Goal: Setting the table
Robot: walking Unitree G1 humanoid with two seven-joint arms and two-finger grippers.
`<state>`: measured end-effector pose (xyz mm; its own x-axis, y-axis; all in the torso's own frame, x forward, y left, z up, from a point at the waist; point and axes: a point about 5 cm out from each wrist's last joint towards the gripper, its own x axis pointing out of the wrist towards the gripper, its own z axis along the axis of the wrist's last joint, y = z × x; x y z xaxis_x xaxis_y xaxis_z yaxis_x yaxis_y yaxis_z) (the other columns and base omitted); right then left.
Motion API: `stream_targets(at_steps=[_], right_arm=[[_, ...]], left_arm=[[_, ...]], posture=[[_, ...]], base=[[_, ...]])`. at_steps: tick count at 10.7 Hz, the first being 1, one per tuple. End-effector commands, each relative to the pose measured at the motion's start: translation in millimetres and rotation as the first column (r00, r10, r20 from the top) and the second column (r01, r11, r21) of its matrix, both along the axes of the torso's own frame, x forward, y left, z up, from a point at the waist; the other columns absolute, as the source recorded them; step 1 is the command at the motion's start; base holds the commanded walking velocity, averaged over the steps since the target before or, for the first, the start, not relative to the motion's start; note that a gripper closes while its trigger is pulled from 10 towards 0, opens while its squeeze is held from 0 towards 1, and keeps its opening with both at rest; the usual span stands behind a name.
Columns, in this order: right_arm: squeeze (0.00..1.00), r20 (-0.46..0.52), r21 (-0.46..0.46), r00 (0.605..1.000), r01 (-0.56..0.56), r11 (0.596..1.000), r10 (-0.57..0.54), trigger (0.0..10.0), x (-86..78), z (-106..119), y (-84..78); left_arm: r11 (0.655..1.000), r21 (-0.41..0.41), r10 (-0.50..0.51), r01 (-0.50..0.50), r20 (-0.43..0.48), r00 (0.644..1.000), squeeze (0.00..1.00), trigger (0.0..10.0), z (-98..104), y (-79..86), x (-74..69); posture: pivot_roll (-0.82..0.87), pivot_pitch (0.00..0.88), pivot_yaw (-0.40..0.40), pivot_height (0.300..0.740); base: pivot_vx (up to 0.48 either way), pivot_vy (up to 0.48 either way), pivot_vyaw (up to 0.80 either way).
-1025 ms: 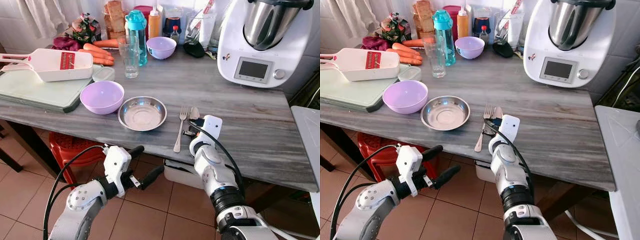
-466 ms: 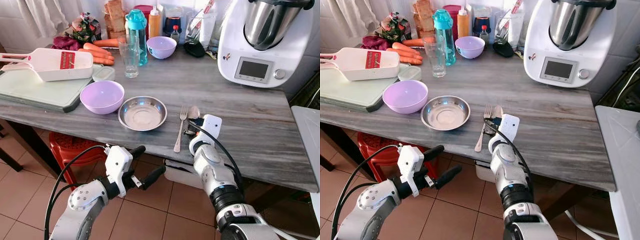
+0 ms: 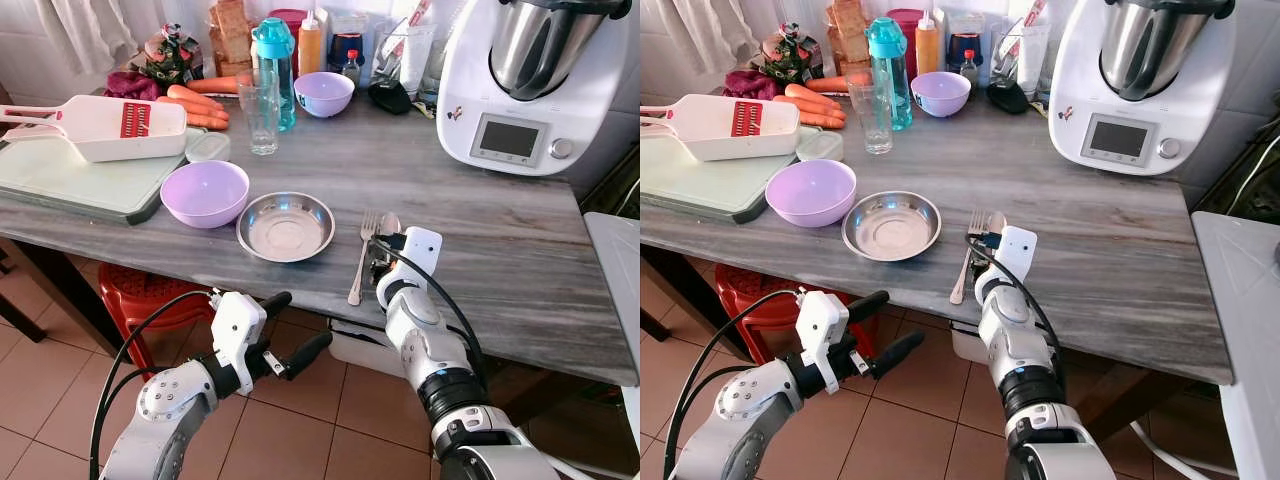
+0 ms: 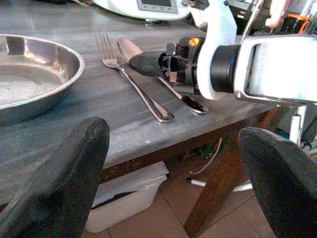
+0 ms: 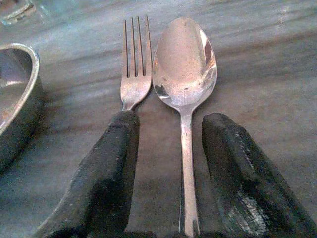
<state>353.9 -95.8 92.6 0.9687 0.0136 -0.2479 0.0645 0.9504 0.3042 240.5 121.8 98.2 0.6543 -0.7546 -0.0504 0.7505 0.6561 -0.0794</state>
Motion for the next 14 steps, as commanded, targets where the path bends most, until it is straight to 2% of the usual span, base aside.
stream_targets(at_steps=[1, 3, 4, 7, 8, 10, 11, 12, 13, 14], right_arm=[[1.00, 0.011, 0.003, 1.000, 0.020, 1.000, -0.020, 10.0, 1.5, 3, -4.9], [1.00, 0.074, -0.016, 0.997, -0.006, 1.000, 0.008, 10.0, 2.2, 12, -1.7], [1.00, 0.137, -0.052, 0.990, -0.028, 0.998, 0.035, 10.0, 0.8, 19, 1.2], [1.00, 0.348, -0.193, 0.934, -0.020, 0.981, 0.087, 10.0, -7.5, 51, -4.2], [1.00, 0.400, -0.246, 0.911, -0.004, 0.969, 0.105, 10.0, -19.0, 57, -10.2], [1.00, 0.379, -0.250, 0.924, 0.046, 0.967, 0.054, 10.0, -39.8, 48, -26.5], [1.00, 0.368, -0.266, 0.929, 0.071, 0.961, 0.033, 10.0, -50.1, 44, -37.0], [1.00, 0.351, -0.290, 0.936, 0.118, 0.950, -0.009, 10.0, -62.6, 41, -54.1], [1.00, 0.348, -0.295, 0.937, 0.137, 0.946, -0.028, 10.0, -67.6, 41, -60.9], [1.00, 0.349, -0.306, 0.936, 0.161, 0.938, -0.046, 10.0, -79.5, 41, -70.2]], left_arm=[[1.000, 0.013, -0.005, 0.005, 0.009, 1.000, 0.00, 10.0, 2, -0.8, 0.4], [1.000, 0.005, 0.011, -0.011, 0.006, 1.000, 0.00, 10.0, 2, -0.4, 1.2], [1.000, -0.005, 0.025, -0.025, 0.006, 1.000, 0.00, 10.0, 4, 0.3, 3.5], [0.998, -0.038, 0.056, -0.056, 0.001, 0.998, 0.00, 10.0, 8, 2.5, 5.1], [0.996, -0.055, 0.067, -0.067, 0.000, 0.998, 0.00, 10.0, 10, 3.0, 5.7], [0.986, -0.087, 0.140, -0.139, -0.006, 0.990, 0.00, 10.0, 13, 6.5, 11.8], [0.963, -0.085, 0.256, -0.256, -0.004, 0.967, 0.00, 10.0, 14, 14.5, 20.5], [0.917, -0.051, 0.398, -0.397, 0.027, 0.917, 0.00, 10.0, 14, 26.9, 30.6], [0.890, -0.035, 0.456, -0.455, 0.044, 0.889, 0.00, 10.0, 15, 32.5, 34.5], [0.829, -0.021, 0.559, -0.559, 0.070, 0.826, 0.00, 10.0, 17, 42.5, 40.1]], posture=[[0.12, 0.067, -0.030, 0.740], [0.11, 0.065, -0.029, 0.740], [0.11, 0.065, -0.029, 0.740], [0.12, 0.062, -0.029, 0.740], [0.10, 0.065, -0.029, 0.740], [0.10, 0.067, -0.031, 0.740], [0.09, 0.068, -0.029, 0.740], [0.08, 0.065, -0.026, 0.740], [0.08, 0.063, -0.027, 0.740], [0.07, 0.055, -0.025, 0.740]], base=[[0.000, 0.000, 0.00], [0.000, 0.000, 0.00], [0.000, 0.000, 0.00], [0.000, 0.000, 0.00], [0.000, 0.000, 0.00], [0.000, 0.000, 0.00], [0.000, 0.000, 0.00], [0.000, 0.000, 0.00], [0.000, 0.000, 0.00], [0.000, 0.000, 0.00]])
